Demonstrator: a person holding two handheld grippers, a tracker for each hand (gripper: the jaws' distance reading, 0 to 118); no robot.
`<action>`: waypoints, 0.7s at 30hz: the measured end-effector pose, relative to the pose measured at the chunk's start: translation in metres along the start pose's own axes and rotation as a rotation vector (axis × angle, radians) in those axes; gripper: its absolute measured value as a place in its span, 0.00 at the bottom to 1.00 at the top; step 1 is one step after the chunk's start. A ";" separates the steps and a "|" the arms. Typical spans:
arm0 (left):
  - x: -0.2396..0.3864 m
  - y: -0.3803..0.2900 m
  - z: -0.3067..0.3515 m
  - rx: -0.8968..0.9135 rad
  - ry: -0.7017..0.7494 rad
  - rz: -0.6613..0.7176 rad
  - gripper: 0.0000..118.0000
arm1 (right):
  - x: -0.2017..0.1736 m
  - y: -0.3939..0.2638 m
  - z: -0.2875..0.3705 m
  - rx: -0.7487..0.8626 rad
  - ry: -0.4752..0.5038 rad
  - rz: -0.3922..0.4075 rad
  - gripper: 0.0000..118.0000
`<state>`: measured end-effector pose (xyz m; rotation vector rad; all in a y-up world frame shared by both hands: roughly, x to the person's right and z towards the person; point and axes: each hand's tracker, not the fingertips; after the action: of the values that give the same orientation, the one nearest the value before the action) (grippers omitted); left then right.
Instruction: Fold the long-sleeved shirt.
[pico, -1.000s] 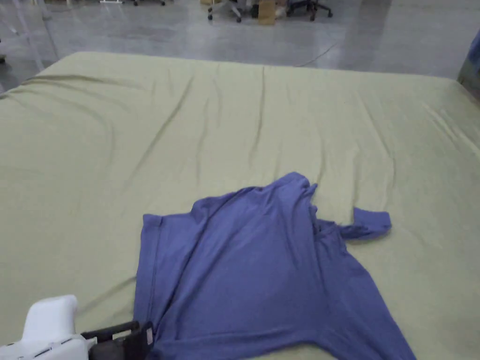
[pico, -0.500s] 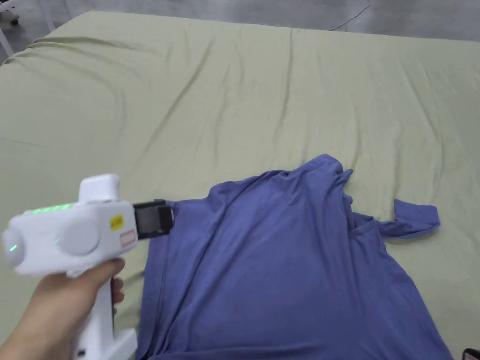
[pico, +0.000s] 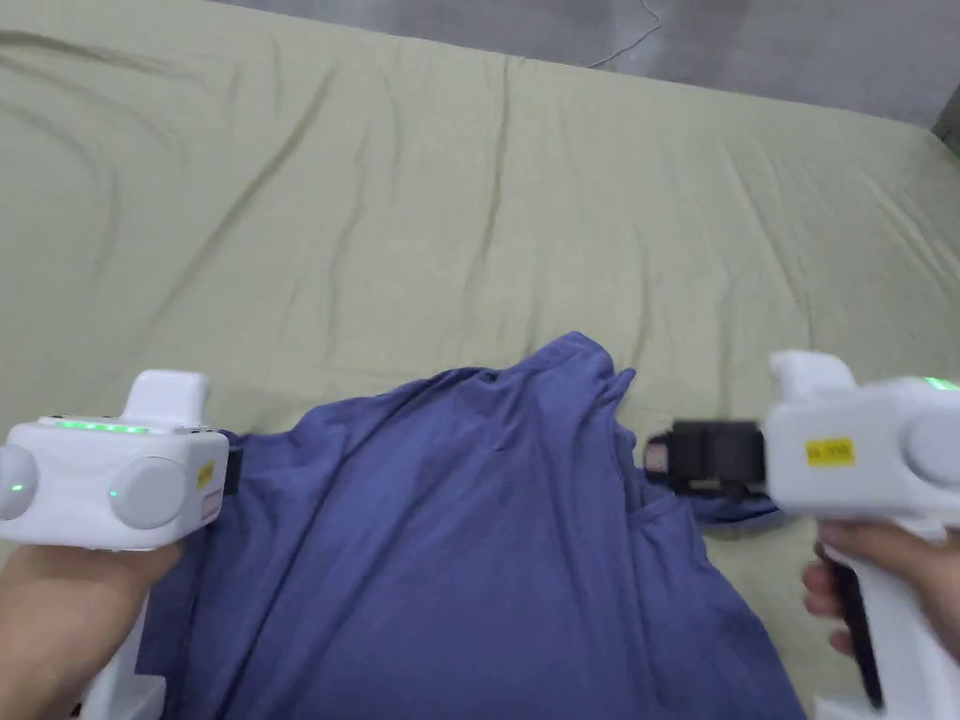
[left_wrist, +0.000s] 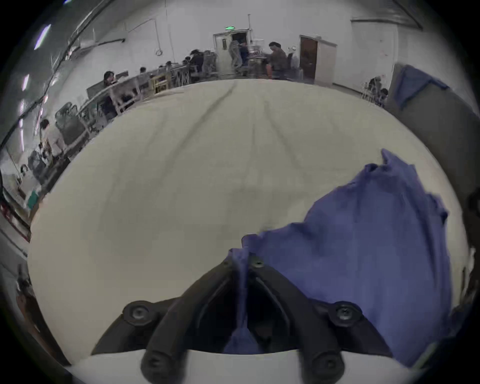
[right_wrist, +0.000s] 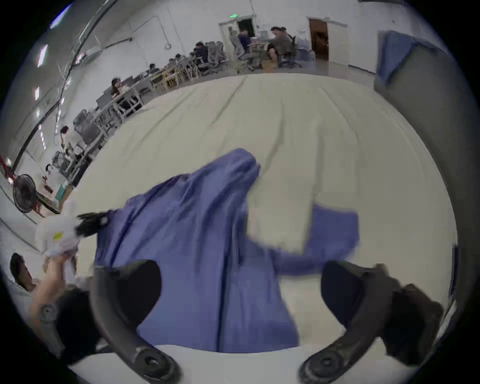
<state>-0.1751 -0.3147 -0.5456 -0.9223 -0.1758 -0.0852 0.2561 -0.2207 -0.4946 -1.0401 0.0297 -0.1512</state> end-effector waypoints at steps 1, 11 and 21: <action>-0.008 0.003 0.010 0.010 -0.041 0.072 0.01 | 0.000 0.021 -0.016 0.011 -0.005 0.017 0.99; -0.085 0.012 0.045 0.110 0.045 0.237 0.01 | -0.023 0.095 -0.165 -0.257 -0.166 -0.060 0.72; -0.081 0.010 0.055 0.126 -0.021 0.323 0.01 | -0.048 0.085 -0.088 -0.134 -0.110 0.095 0.00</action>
<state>-0.2593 -0.2653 -0.5360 -0.8154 -0.0494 0.2322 0.2097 -0.2474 -0.6148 -1.1775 -0.0105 -0.0057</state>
